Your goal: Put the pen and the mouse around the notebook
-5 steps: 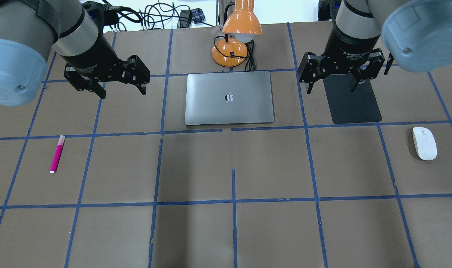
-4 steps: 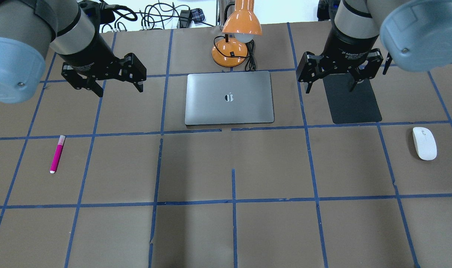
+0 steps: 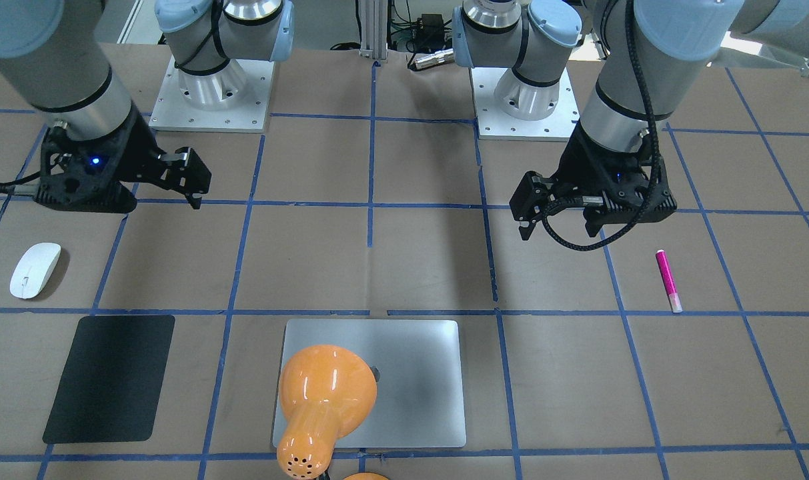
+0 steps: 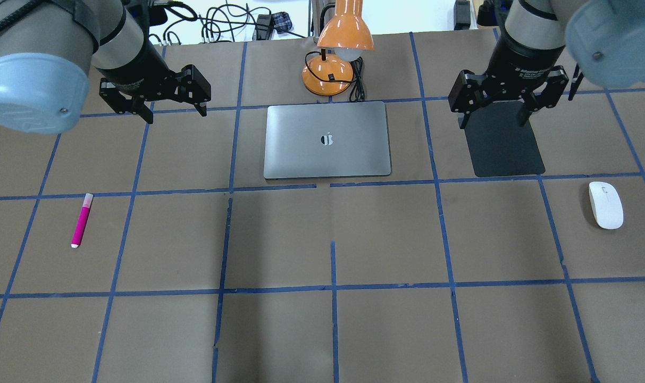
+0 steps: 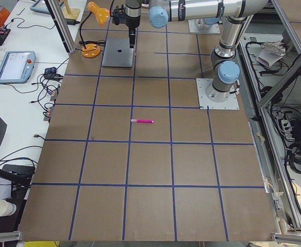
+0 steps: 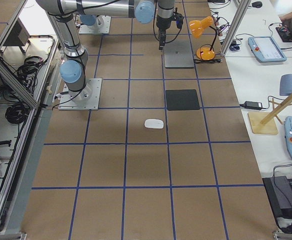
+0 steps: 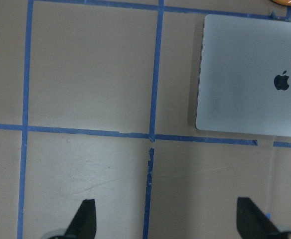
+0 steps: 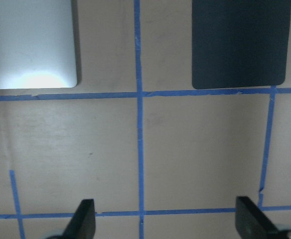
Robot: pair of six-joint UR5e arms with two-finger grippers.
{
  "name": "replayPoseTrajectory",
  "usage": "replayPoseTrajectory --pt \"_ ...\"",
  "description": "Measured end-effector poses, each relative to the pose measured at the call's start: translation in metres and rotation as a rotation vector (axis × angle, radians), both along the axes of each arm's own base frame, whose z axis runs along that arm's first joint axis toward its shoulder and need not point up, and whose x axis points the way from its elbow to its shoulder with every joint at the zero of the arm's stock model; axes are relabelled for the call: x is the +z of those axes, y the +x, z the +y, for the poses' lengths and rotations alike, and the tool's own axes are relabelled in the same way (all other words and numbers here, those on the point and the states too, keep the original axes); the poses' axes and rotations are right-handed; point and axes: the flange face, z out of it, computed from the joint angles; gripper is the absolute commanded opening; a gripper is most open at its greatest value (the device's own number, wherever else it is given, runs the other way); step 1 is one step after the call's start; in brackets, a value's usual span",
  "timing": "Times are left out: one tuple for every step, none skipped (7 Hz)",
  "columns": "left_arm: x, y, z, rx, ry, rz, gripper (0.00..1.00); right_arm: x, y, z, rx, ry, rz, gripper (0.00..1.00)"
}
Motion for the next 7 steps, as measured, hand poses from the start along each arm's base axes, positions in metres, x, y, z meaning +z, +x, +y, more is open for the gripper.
replayPoseTrajectory --pt "-0.005 0.001 -0.003 0.000 0.004 0.000 1.00 -0.021 -0.055 -0.006 0.006 0.028 -0.017 1.00" --pt "-0.008 0.013 -0.004 -0.019 0.008 -0.003 1.00 -0.046 -0.110 -0.007 0.055 0.028 -0.031 1.00" --pt "-0.017 0.053 -0.007 -0.048 0.021 -0.006 1.00 -0.077 -0.164 -0.003 0.111 0.005 -0.038 1.00" --pt "-0.033 0.113 -0.003 -0.073 0.050 -0.006 1.00 -0.107 -0.209 0.002 0.150 -0.025 -0.033 1.00" --pt "-0.056 0.176 0.010 -0.126 0.062 -0.007 1.00 -0.139 -0.244 0.003 0.186 -0.055 -0.020 1.00" --pt "-0.085 0.240 0.025 -0.180 0.035 -0.012 1.00 -0.174 -0.277 0.004 0.196 -0.067 -0.015 1.00" --pt "-0.117 0.290 0.043 -0.211 0.001 -0.018 1.00 -0.197 -0.303 0.007 0.187 -0.075 -0.014 1.00"
